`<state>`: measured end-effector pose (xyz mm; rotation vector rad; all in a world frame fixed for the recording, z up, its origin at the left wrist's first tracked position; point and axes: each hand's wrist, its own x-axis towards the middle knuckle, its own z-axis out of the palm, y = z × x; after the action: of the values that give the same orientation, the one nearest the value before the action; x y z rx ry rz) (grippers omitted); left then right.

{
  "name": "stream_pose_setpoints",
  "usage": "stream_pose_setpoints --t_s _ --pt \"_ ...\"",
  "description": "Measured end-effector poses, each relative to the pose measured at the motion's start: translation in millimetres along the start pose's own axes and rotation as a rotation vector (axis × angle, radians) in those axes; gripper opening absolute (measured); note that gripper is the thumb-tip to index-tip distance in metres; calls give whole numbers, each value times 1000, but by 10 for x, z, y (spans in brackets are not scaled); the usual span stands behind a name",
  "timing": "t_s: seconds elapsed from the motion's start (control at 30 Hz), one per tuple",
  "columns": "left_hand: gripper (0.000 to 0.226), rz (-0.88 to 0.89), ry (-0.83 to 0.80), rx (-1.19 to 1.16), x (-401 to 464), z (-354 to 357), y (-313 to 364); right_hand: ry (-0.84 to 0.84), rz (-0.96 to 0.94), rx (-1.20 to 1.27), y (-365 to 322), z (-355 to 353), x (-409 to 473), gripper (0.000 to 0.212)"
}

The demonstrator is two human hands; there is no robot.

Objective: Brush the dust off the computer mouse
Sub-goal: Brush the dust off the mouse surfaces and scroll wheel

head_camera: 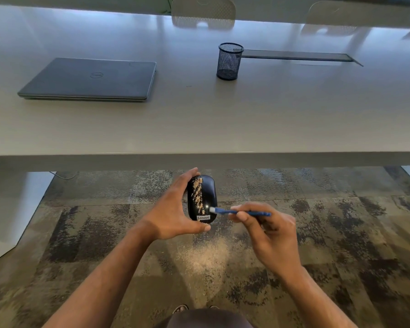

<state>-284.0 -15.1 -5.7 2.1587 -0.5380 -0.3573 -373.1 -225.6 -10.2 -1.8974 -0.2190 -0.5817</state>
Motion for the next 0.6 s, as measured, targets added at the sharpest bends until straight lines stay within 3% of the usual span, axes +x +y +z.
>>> stream_pose_setpoints --t_s 0.17,0.33,0.6 --pt "121 10 -16 3 4 31 18 73 -22 -118 87 2 320 17" --pt "121 24 -10 12 21 -1 39 7 -202 -238 160 115 332 17" --pt "119 20 -4 45 49 -17 25 -73 -353 -189 127 100 -71 18"
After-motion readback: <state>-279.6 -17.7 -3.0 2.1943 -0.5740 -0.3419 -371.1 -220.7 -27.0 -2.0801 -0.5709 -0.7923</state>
